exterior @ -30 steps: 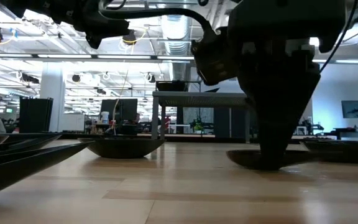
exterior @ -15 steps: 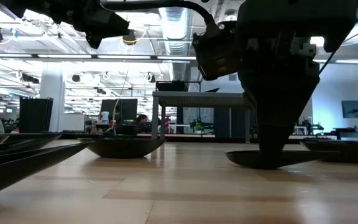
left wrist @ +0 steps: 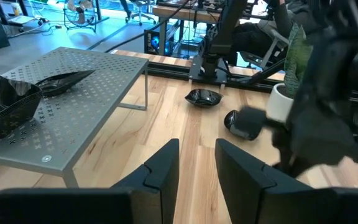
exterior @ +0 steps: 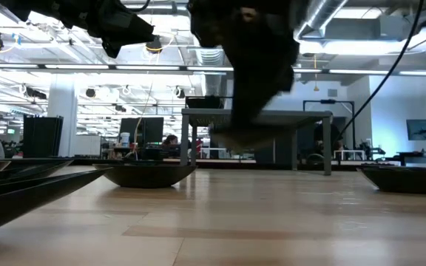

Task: Pick & Place Mini shaped plates
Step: Stack the drop-shaped plate on top of the drop-shaped plate on the shelf

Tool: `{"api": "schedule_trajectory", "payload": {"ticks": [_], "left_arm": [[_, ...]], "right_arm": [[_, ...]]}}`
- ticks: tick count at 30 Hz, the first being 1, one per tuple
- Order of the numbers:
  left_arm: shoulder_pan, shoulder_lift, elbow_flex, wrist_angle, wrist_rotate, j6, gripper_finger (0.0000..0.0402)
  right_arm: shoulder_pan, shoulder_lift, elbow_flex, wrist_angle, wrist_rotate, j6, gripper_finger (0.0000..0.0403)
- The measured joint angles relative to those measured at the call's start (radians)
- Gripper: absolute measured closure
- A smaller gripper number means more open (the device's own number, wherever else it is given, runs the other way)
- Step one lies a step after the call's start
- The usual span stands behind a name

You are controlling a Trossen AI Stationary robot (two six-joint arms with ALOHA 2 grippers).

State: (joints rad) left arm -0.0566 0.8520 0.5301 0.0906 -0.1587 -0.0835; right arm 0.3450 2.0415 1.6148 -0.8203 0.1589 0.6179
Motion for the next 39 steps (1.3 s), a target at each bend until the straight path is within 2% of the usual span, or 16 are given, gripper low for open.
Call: {"api": "schedule_trajectory", "payload": {"ticks": [4,6,9,13,21,26,30,34,39], "left_arm": [[0.0,0.0,0.0,0.0,0.0,0.027,0.0296],[0.0,0.0,0.0,0.0,0.0,0.033,0.0296],[0.0,0.0,0.0,0.0,0.0,0.034,0.0296],[0.0,0.0,0.0,0.0,0.0,0.034,0.0296],[-0.004,0.0,0.0,0.0,0.0,0.033,0.0296],[-0.004,0.0,0.0,-0.001,0.0,0.027,0.0296],[-0.004,0.0,0.0,-0.001,0.0,0.027,0.0296],[-0.004,0.0,0.0,-0.002,0.0,0.027,0.0296],[-0.004,0.0,0.0,-0.004,0.0,0.027,0.0296]], "right_arm": [[-0.048,0.0,0.137,-0.235,0.032,-0.001,0.0401],[-0.069,0.0,0.219,-0.37,0.084,-0.025,0.0399],[-0.107,0.0,0.325,-0.542,0.213,-0.111,0.0399],[-0.197,-0.006,0.44,-0.672,0.247,-0.235,0.0401],[-0.446,-0.11,0.477,-0.649,0.231,-0.519,0.0401],[-0.615,-0.141,0.477,-0.568,0.101,-0.714,0.0402],[-0.713,-0.116,0.477,-0.475,0.011,-0.668,0.0402],[-0.762,-0.074,0.477,-0.492,0.003,-0.596,0.0402],[-0.763,-0.043,0.476,-0.512,0.0,-0.593,0.0402]]}}
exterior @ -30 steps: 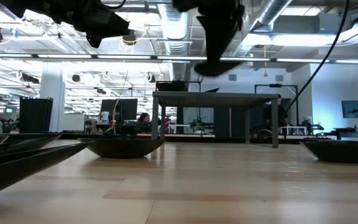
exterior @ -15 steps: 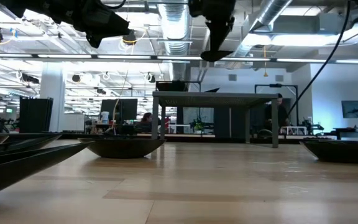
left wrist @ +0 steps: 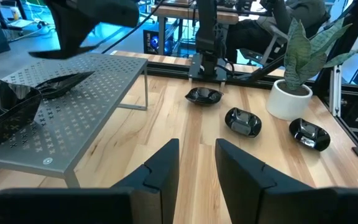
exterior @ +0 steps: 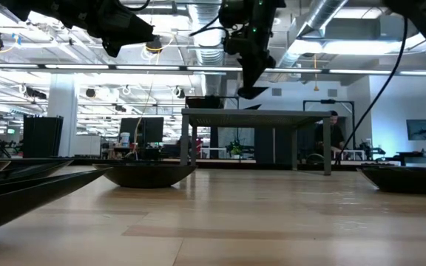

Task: Pick & Place Mini shaped plates
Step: Stack the drop-shaped plate on top of the drop-shaped plate on the shelf

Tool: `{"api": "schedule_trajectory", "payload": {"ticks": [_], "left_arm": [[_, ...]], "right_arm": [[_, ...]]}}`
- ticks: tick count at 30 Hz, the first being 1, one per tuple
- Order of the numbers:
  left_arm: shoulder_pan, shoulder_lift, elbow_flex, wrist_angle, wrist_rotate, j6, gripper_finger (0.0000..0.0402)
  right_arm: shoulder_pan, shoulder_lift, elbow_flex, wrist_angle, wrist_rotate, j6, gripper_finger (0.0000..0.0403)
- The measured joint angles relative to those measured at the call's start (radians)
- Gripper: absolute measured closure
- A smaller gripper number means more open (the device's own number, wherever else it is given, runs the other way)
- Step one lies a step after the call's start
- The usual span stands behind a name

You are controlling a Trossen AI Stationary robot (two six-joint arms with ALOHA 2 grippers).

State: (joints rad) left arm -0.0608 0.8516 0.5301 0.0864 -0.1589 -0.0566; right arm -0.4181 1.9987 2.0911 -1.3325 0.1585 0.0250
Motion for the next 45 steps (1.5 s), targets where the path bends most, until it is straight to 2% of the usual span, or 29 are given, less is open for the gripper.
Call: {"api": "schedule_trajectory", "payload": {"ticks": [7,18,37,45], "left_arm": [[0.0,0.0,0.0,-0.001,0.0,0.0,0.0296],[0.0,0.0,0.0,-0.002,0.0,0.0,0.0296],[0.0,0.0,-0.001,-0.004,0.0,0.0,0.0296],[0.0,0.0,-0.001,-0.004,0.0,-0.001,0.0296]], "right_arm": [[0.026,0.003,0.0,0.014,0.016,0.004,0.0402],[0.007,0.022,-0.007,0.035,0.026,0.097,0.0402],[0.004,0.085,-0.006,0.027,0.033,0.069,0.0401],[0.004,0.085,-0.005,0.046,0.082,0.021,0.0356]]}}
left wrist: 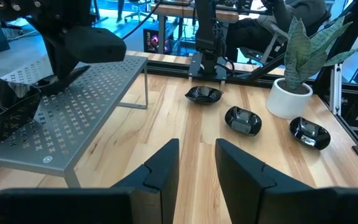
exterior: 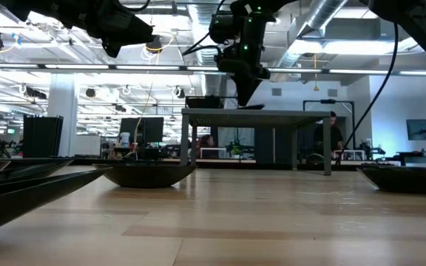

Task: Pick & Place Mini shaped plates
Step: Stack the drop-shaped plate on top of the drop-shaped plate on the shelf

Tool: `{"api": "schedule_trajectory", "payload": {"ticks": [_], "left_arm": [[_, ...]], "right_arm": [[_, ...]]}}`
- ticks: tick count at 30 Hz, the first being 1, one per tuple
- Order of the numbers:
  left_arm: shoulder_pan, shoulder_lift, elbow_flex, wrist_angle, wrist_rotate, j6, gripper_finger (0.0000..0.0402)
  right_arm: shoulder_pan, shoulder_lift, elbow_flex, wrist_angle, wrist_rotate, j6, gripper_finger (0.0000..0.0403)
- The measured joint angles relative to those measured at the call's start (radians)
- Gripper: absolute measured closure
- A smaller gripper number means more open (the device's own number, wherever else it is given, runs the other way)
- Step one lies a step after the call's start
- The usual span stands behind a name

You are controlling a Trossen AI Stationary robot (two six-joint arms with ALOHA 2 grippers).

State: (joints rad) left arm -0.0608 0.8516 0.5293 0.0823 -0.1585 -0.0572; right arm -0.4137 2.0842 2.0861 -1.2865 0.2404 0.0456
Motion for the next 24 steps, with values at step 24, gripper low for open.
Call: {"api": "schedule_trajectory", "payload": {"ticks": [24], "left_arm": [[0.0,0.0,0.0,-0.025,0.163,0.0,0.0296]], "right_arm": [[0.258,-0.019,0.188,-0.276,-0.037,0.1,0.0326]]}}
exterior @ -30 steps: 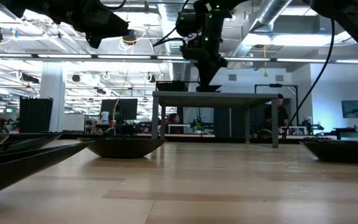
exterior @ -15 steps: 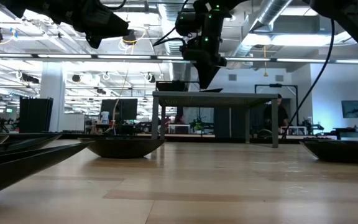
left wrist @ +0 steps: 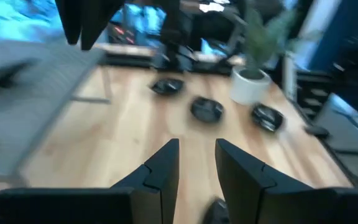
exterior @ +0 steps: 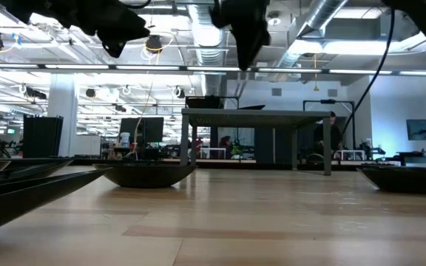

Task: Pick & Place Mini shaped plates
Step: Stack the drop-shaped plate on top of the drop-shaped plate on the shelf

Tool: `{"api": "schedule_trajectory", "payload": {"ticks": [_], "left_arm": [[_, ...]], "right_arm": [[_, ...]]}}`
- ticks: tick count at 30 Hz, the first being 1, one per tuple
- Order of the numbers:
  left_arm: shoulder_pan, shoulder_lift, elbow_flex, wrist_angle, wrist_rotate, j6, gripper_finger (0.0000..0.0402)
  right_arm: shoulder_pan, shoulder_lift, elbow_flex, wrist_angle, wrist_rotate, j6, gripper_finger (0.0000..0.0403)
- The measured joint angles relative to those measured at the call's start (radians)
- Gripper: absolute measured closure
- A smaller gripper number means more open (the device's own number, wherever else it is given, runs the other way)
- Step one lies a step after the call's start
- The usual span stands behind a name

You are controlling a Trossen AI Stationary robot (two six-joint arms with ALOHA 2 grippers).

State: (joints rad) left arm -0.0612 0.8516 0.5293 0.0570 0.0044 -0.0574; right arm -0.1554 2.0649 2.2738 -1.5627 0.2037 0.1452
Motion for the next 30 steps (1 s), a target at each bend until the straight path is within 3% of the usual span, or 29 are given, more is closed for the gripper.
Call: {"api": "schedule_trajectory", "payload": {"ticks": [5,9,11,14,16,23,30], "left_arm": [[0.0,0.015,0.0,-0.107,0.054,0.0,0.0296],[0.0,0.053,0.0,-0.182,0.056,0.003,0.0296],[0.0,0.074,0.0,-0.23,0.056,0.044,0.0296],[0.0,0.11,0.0,-0.278,0.051,0.133,0.0296],[0.0,0.135,0.0,-0.31,0.044,0.187,0.0295],[0.003,0.256,0.0,-0.377,-0.138,0.445,0.0274],[0.004,0.401,0.0,-0.365,-0.168,0.503,0.0257]], "right_arm": [[0.144,-0.039,-0.013,0.013,0.001,-0.08,0.0326],[0.214,-0.048,-0.089,0.14,-0.012,-0.105,0.0326],[0.225,-0.049,-0.153,0.232,-0.114,-0.147,0.0326],[0.226,-0.05,-0.266,0.354,-0.366,-0.178,0.0326],[0.226,-0.049,-0.338,0.45,-0.44,-0.161,0.0326],[0.24,-0.049,-0.446,0.489,-0.343,-0.034,0.0326],[0.294,-0.143,-0.435,0.332,-0.291,-0.065,0.0326]]}}
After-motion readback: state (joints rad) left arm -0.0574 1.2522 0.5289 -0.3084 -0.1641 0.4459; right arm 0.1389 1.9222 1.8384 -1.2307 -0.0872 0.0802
